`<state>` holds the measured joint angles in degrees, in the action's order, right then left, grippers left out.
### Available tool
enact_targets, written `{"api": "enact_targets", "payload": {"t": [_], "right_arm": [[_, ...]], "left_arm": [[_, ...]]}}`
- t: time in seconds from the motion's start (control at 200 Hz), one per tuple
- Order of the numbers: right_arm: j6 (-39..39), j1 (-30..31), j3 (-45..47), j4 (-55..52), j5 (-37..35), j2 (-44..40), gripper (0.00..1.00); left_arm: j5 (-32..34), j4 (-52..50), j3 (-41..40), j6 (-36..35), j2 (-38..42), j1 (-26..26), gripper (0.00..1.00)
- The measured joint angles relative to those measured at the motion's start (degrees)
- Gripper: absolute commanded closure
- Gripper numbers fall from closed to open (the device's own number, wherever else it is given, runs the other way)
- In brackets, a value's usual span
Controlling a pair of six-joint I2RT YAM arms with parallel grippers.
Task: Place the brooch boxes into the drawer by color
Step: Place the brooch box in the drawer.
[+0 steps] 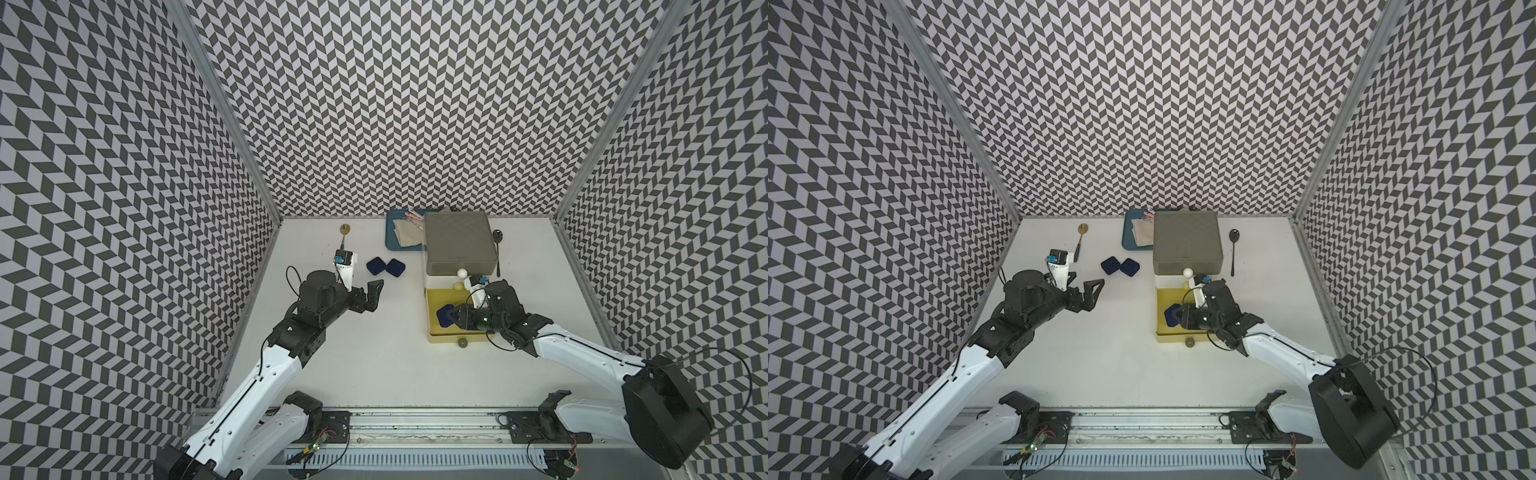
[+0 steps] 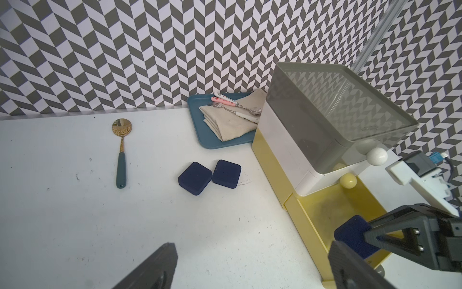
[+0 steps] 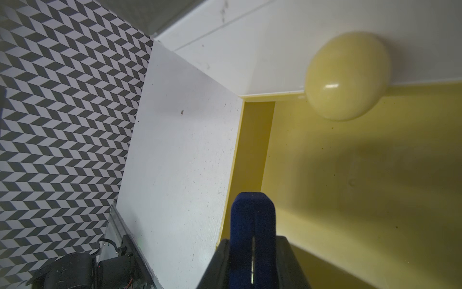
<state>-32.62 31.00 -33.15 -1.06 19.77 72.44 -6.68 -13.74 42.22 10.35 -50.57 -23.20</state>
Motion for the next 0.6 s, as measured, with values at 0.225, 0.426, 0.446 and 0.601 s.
{"api": "enact_targets", "payload": {"t": [0.225, 0.426, 0.446, 0.601], "right_arm": [[0.0, 0.46, 1.09, 2.12, 0.09, 2.4, 0.85], [0.0, 2.51, 1.09, 4.48, 0.2, 5.4, 0.85], [0.0, 2.73, 1.09, 4.61, 0.2, 5.75, 0.85], [0.0, 3.61, 1.09, 5.22, 0.22, 7.52, 0.85]], "left_arm": [[-0.39, 0.02, 0.0, -0.13, -0.04, 0.0, 0.0], [-0.52, 0.02, 0.0, -0.22, -0.57, 0.0, 0.0], [-0.52, 0.02, 0.0, -0.22, -0.61, 0.0, 0.0], [-0.52, 0.02, 0.0, -0.31, -0.63, 0.11, 0.0]]}}
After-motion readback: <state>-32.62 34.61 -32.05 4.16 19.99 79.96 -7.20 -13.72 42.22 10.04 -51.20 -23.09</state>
